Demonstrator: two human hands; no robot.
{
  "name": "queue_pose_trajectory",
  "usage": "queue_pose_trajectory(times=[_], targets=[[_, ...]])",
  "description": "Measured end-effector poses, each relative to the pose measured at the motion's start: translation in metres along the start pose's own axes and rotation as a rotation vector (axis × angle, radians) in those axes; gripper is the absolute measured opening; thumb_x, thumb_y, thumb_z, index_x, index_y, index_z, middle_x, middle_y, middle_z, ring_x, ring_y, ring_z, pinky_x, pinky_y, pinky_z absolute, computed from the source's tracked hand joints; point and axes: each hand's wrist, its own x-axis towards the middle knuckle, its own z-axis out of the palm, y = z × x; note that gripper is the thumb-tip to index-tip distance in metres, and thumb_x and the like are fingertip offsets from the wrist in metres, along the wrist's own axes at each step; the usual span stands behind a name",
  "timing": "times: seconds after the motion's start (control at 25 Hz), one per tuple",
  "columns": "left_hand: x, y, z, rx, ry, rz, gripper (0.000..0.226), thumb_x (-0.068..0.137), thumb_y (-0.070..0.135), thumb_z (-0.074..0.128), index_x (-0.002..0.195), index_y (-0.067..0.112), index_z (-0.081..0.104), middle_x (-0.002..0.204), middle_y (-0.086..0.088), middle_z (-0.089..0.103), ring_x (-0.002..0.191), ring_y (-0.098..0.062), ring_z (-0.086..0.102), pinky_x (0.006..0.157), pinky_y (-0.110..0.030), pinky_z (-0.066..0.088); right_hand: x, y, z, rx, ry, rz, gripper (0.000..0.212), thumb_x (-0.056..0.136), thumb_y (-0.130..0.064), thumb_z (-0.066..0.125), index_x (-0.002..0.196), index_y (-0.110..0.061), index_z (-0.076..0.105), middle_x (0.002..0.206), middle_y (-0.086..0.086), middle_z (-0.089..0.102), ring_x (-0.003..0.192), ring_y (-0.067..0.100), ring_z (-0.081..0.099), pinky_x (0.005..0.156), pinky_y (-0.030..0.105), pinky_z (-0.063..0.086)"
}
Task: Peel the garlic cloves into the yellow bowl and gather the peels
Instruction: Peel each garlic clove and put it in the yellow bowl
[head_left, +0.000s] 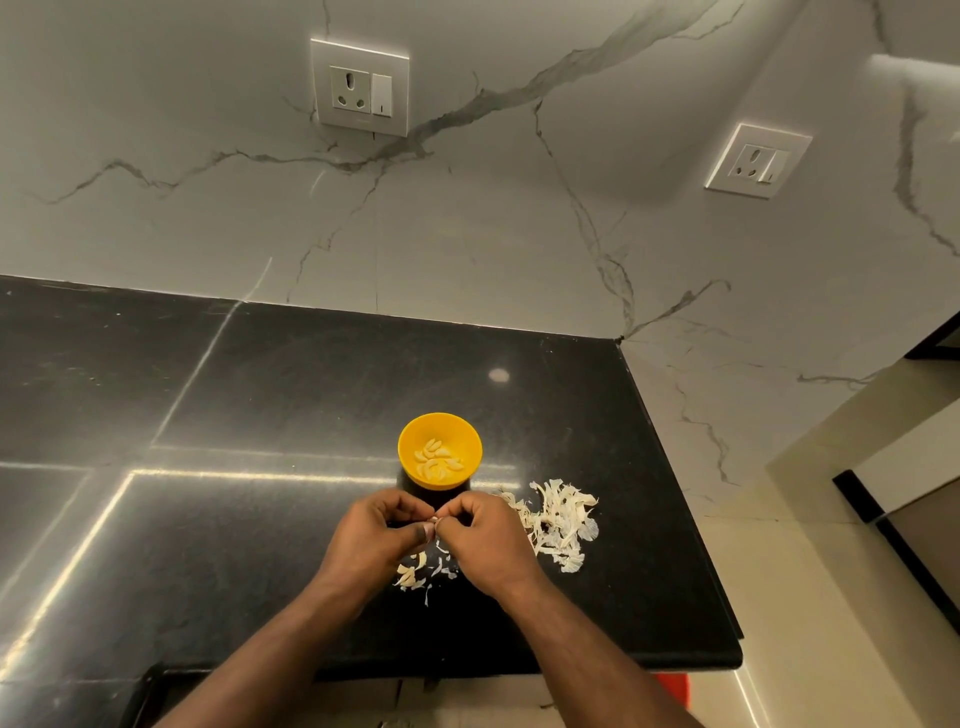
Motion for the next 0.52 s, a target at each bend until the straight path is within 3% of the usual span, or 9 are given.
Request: queue_pose_trajectory(times=[0.28, 0.52], targets=[[0.0022, -0.0009, 0.0009, -0.075, -0.007, -0.027, 0.022, 0.084, -0.011, 0.069, 0.083, 0.010, 0.076, 0.081, -0.010, 0.077, 0.083, -0.032, 0.075, 0.081, -0.045, 0.061, 0.0014, -0.0072, 0.0076, -0.174, -0.008, -0.011, 0.011, 0.089, -0.027, 0.056, 0.086, -0.019, 0.064, 0.084, -0.003, 0.068, 0.078, 0.016, 0.061, 0.071, 0.041, 0.051], [0.0021, 0.0025, 0.0002, -0.190, -0.030, -0.048, 0.015, 0.084, -0.009, 0.071, 0.086, 0.005, 0.075, 0.082, -0.016, 0.076, 0.082, -0.034, 0.073, 0.083, -0.048, 0.058, 0.0017, -0.0051, 0.0041, -0.101, 0.004, 0.014, 0.009, 0.088, -0.030, 0.059, 0.083, -0.025, 0.064, 0.080, -0.004, 0.068, 0.076, 0.012, 0.063, 0.070, 0.037, 0.051]])
